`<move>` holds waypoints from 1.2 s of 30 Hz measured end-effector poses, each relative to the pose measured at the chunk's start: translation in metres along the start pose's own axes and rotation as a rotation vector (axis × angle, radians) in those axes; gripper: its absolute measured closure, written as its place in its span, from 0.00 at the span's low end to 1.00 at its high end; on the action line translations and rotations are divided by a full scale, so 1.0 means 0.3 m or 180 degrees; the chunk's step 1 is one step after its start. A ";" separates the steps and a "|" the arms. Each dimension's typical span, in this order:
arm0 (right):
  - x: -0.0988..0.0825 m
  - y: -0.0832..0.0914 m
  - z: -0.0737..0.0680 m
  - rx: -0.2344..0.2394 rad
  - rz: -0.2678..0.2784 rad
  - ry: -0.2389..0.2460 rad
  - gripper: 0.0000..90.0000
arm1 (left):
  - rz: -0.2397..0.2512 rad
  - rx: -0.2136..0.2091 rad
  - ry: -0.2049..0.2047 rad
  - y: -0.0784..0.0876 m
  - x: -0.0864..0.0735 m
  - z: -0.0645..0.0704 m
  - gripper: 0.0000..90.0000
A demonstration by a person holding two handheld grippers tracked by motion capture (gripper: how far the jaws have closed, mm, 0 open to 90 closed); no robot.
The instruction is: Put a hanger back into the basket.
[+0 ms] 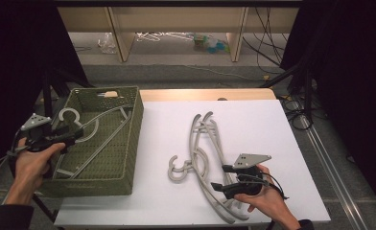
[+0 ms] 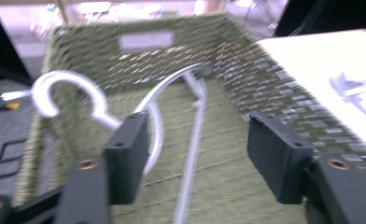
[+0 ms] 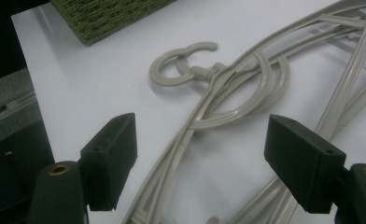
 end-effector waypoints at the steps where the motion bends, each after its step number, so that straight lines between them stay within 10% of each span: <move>1: -0.001 0.000 0.001 -0.0010 0.0001 -0.0001 0.29 | 0.0038 -0.0079 -0.0012 0.014 -0.004 0.031 0.38; 15: -0.002 -0.005 0.003 -0.0074 0.0098 -0.0132 0.25 | 0.0145 -0.0775 -0.0516 0.086 -0.179 0.470 0.20; 20: 0.000 -0.007 0.000 -0.0086 0.0113 -0.0140 0.24 | 0.0073 -0.1117 -0.0372 0.081 -0.275 0.592 0.22; 23: -0.001 -0.010 -0.004 -0.0074 0.0104 -0.0135 0.24 | 0.0035 -0.1105 -0.0584 0.049 -0.340 0.632 0.22; 28: -0.001 -0.019 -0.006 -0.0065 0.0105 -0.0106 0.23 | -0.0082 -0.1101 -0.0575 0.000 -0.416 0.648 0.21; 36: -0.005 -0.023 -0.015 -0.0053 0.0050 -0.0074 0.23 | 0.0064 -0.1178 -0.0667 0.003 -0.425 0.661 0.20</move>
Point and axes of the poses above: each handheld gripper's, and its own axes: y roughly backward along the jaws, x roughly out of its top, z roughly to its right, the point moved 7 cm from there along -y, roughly forward along the jaws, and after that the axes turned 10 degrees about y, right-handed, at the moved point
